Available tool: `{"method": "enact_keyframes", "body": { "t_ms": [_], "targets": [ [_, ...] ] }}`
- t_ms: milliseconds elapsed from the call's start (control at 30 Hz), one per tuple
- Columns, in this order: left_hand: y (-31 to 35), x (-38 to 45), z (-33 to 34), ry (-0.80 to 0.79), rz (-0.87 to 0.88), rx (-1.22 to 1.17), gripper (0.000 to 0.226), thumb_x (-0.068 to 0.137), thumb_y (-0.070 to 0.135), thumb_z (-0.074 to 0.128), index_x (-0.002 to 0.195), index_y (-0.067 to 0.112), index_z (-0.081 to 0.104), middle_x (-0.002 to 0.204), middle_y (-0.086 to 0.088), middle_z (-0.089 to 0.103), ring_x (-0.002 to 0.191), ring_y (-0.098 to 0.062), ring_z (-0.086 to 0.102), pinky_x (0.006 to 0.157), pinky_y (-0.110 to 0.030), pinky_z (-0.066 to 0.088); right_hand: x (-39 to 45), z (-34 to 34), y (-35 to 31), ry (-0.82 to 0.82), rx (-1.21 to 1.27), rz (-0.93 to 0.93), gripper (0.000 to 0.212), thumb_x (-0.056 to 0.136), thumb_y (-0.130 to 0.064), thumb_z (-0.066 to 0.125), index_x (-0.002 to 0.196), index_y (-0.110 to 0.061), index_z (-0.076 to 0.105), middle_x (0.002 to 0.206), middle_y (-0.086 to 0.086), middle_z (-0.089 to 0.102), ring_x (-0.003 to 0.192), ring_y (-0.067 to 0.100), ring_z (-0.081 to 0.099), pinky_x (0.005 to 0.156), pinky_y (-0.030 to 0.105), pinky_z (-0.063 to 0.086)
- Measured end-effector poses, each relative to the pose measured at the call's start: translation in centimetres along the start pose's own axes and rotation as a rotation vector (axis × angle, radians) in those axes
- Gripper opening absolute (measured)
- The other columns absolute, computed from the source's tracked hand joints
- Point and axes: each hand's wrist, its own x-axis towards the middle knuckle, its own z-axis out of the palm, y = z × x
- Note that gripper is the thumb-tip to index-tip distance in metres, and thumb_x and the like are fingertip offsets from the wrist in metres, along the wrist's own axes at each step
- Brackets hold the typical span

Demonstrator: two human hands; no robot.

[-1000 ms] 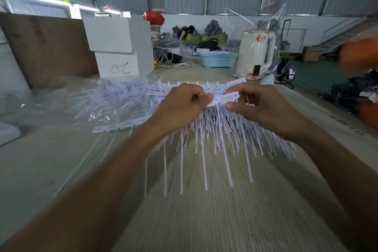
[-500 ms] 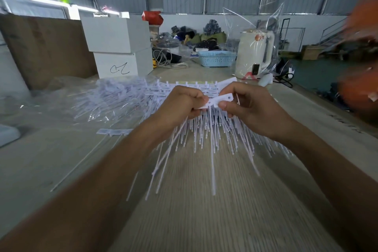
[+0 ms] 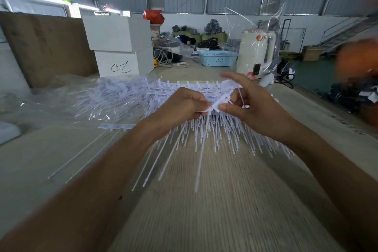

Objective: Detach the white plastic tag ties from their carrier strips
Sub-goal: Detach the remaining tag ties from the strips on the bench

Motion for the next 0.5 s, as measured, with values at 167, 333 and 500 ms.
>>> {"method": "enact_keyframes", "body": {
  "t_ms": [167,333,500],
  "targets": [
    [0.2,-0.2,0.5,0.031,0.022,0.085,0.045,0.098,0.023,0.06,0.053,0.027,0.063,0.049,0.014,0.049,0.051,-0.004,0.046,0.07,-0.029,0.042,-0.2,0.4,0.5,-0.016,0.264,0.211,0.073,0.091,-0.023,0.073,0.15,-0.029,0.031,0.066,0.009,0.063,0.056,0.011,0.049,0.054,0.022,0.04],
    [0.2,-0.6,0.5,0.058,0.123,0.242,0.011,0.093,0.028,0.068,0.088,0.02,0.065,0.049,0.026,0.053,0.045,0.009,0.048,0.058,-0.027,0.031,-0.4,0.6,0.1,-0.059,0.26,0.195,0.031,0.096,-0.034,0.066,0.069,-0.018,0.07,0.066,0.023,0.06,0.055,0.019,0.043,0.052,0.027,0.036],
    [0.0,-0.1,0.3,0.142,0.169,0.349,0.009,0.087,0.027,0.073,0.079,0.029,0.068,0.093,0.015,0.071,0.097,-0.007,0.066,0.097,-0.039,0.051,-0.4,1.6,0.1,-0.113,0.174,0.277,0.022,0.101,-0.04,0.055,0.082,-0.028,0.056,0.055,0.0,0.059,0.044,0.011,0.043,0.043,0.018,0.036]
  ]
}}
